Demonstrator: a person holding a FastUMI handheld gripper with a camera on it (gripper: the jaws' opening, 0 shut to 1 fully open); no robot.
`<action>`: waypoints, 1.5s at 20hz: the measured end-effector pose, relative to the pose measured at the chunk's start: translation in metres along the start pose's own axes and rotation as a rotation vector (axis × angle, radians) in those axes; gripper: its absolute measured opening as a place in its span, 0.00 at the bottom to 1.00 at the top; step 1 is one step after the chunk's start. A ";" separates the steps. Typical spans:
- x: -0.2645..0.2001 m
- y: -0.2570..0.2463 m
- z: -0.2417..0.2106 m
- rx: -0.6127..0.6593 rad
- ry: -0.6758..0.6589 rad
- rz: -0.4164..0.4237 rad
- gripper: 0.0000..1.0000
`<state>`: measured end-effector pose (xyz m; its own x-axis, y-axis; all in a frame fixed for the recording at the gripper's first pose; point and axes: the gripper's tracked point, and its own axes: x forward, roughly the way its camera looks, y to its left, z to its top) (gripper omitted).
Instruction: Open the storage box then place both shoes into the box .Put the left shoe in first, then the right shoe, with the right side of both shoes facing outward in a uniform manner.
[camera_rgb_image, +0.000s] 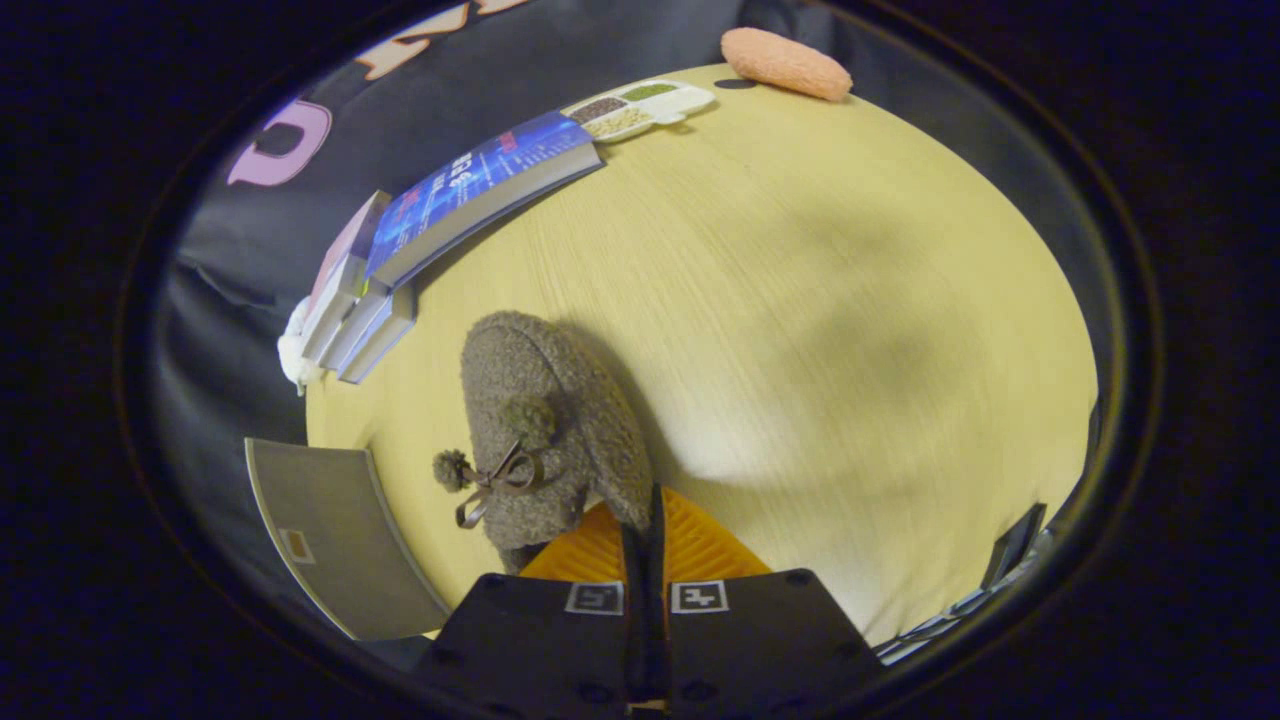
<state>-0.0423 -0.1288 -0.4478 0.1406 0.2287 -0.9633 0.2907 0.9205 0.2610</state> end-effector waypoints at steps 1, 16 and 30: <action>-0.001 0.002 0.000 0.014 -0.001 0.007 0.04; -0.109 0.142 0.000 0.049 -0.059 0.293 0.04; -0.134 0.326 -0.103 -0.075 0.056 0.432 0.04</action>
<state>-0.0639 0.1729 -0.2397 0.1823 0.6127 -0.7690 0.1462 0.7566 0.6374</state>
